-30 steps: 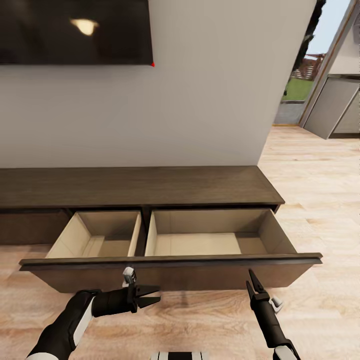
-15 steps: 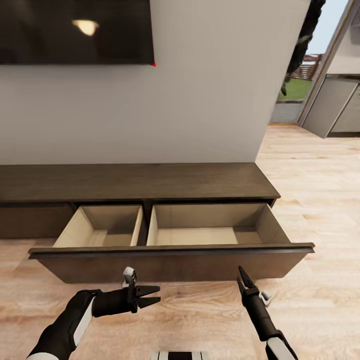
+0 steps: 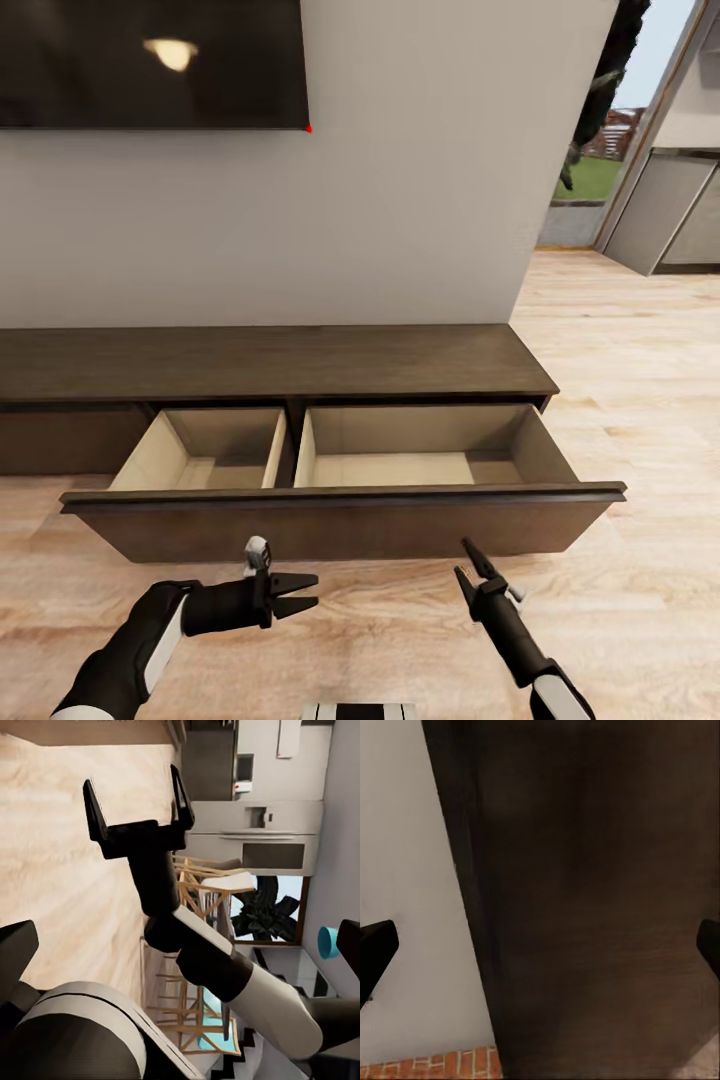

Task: Place each of the two pumpkins and all three candles from the living room inside a cabinet in the living room (use any cabinet), then make sure every cabinet is closed, and position the cauldron so it is next to a table in the living room.

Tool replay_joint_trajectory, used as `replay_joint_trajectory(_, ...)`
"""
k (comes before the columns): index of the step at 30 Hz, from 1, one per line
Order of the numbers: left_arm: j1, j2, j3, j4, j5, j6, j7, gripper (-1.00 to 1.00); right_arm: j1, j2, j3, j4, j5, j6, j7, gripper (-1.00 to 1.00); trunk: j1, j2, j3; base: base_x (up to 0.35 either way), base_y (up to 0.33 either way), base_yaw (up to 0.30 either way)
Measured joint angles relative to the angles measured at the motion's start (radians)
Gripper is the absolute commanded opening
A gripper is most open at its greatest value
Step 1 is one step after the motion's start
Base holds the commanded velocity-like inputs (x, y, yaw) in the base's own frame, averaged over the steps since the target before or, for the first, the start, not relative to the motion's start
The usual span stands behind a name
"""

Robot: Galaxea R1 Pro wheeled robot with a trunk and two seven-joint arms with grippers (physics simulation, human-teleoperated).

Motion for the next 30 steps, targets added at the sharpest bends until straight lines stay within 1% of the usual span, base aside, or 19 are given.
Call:
replay_joint_trajectory(1, 0.000, 0.003, 0.000, 0.001, -0.001, 0.000, 0.000, 1.00, 0.001, -0.001, 0.000, 0.001, 0.003, 0.034, -0.001, 1.00, 0.000, 0.000, 0.000, 0.000, 0.000, 0.000)
replay_joint_trajectory(2, 0.000, 0.006, -0.001, 0.001, -0.003, 0.000, 0.002, 1.00, 0.003, -0.003, 0.001, 0.010, 0.009, 0.086, -0.013, 1.00, 0.000, 0.000, 0.004, 0.000, 0.000, 0.000)
replay_joint_trajectory(3, 0.000, 0.008, -0.002, 0.002, -0.005, 0.000, 0.003, 1.00, 0.004, -0.005, 0.002, 0.022, 0.015, 0.115, -0.030, 1.00, -0.001, 0.000, 0.008, 0.000, 0.000, 0.000)
replay_joint_trajectory(5, 0.000, 0.009, -0.003, 0.003, -0.011, 0.000, 0.013, 1.00, 0.005, -0.009, 0.003, 0.059, 0.047, 0.160, -0.075, 1.00, -0.002, 0.001, 0.015, 0.000, 0.000, 0.000)
replay_joint_trajectory(6, 0.000, 0.009, -0.004, 0.004, -0.020, 0.000, 0.028, 1.00, 0.005, -0.012, 0.003, 0.078, 0.075, 0.176, -0.094, 1.00, -0.002, 0.001, 0.019, 0.000, 0.000, 0.000)
replay_joint_trajectory(7, 0.000, 0.010, -0.003, 0.008, -0.037, 0.000, 0.064, 1.00, 0.006, -0.020, 0.004, 0.102, 0.136, 0.189, -0.114, 1.00, -0.003, 0.001, 0.023, 0.000, 0.000, 0.000)
replay_joint_trajectory(9, 0.000, 0.011, -0.001, 0.024, -0.050, 0.000, 0.117, 1.00, 0.005, -0.026, 0.003, 0.118, 0.217, 0.199, -0.127, 1.00, -0.004, 0.002, 0.031, 0.000, 0.000, 0.000)
replay_joint_trajectory(11, 0.000, 0.017, -0.001, 0.052, -0.056, -0.001, 0.174, 1.00, 0.005, -0.030, 0.002, 0.127, 0.279, 0.203, -0.134, 1.00, -0.005, 0.002, 0.039, 0.000, 0.000, 0.000)
replay_joint_trajectory(12, 0.000, 0.020, -0.001, 0.073, -0.059, -0.002, 0.229, 1.00, 0.005, -0.041, 0.002, 0.141, 0.310, 0.204, -0.137, 1.00, -0.005, 0.003, 0.042, 0.000, 0.000, 0.000)
replay_joint_trajectory(13, 0.000, 0.021, -0.001, 0.083, -0.058, -0.006, 0.261, 1.00, 0.005, -0.049, 0.002, 0.152, 0.319, 0.203, -0.137, 1.00, -0.005, 0.003, 0.046, 0.000, 0.000, 0.000)
replay_joint_trajectory(14, 0.000, 0.021, -0.001, 0.086, -0.058, -0.009, 0.278, 1.00, 0.005, -0.052, 0.002, 0.159, 0.322, 0.201, -0.138, 1.00, -0.006, 0.003, 0.050, 0.000, 0.000, 0.000)
replay_joint_trajectory(16, 0.000, 0.021, -0.001, 0.095, -0.058, -0.032, 0.348, 1.00, 0.005, -0.060, 0.004, 0.186, 0.335, 0.196, -0.138, 1.00, -0.007, 0.003, 0.058, 0.000, 0.000, 0.000)
replay_joint_trajectory(18, 0.000, 0.020, -0.002, 0.105, -0.058, -0.049, 0.387, 1.00, 0.005, -0.062, 0.004, 0.196, 0.353, 0.194, -0.139, 1.00, -0.008, 0.004, 0.066, 0.000, 0.000, 0.000)
replay_joint_trajectory(19, 0.000, 0.020, -0.001, 0.110, -0.057, -0.052, 0.394, 1.00, 0.005, -0.062, 0.004, 0.198, 0.360, 0.193, -0.139, 1.00, -0.008, 0.004, 0.070, 0.000, 0.000, 0.000)
replay_joint_trajectory(20, 0.000, 0.020, -0.001, 0.123, -0.058, -0.060, 0.407, 1.00, 0.005, -0.062, 0.004, 0.200, 0.387, 0.190, -0.135, 1.00, -0.009, 0.004, 0.073, 0.000, 0.000, 0.000)
replay_joint_trajectory(22, 0.000, 0.021, -0.001, 0.136, -0.058, -0.075, 0.415, 1.00, 0.005, -0.062, 0.003, 0.201, 0.413, 0.187, -0.131, 1.00, -0.009, 0.005, 0.081, 0.000, 0.000, 0.000)
replay_joint_trajectory(25, 0.000, 0.020, -0.002, 0.146, -0.059, -0.097, 0.423, 1.00, 0.005, -0.063, 0.003, 0.201, 0.426, 0.187, -0.129, 1.00, -0.011, 0.006, 0.093, 0.000, 0.000, 0.000)
replay_joint_trajectory(27, 0.000, 0.016, -0.005, 0.150, -0.059, -0.107, 0.450, 1.00, 0.005, -0.064, 0.003, 0.202, 0.431, 0.186, -0.129, 1.00, -0.012, 0.006, 0.101, 0.000, 0.000, 0.000)
replay_joint_trajectory(30, 0.000, 0.015, -0.005, 0.151, -0.059, -0.109, 0.465, 1.00, 0.005, -0.064, 0.003, 0.204, 0.431, 0.184, -0.129, 1.00, -0.013, 0.007, 0.112, 0.000, 0.000, 0.000)
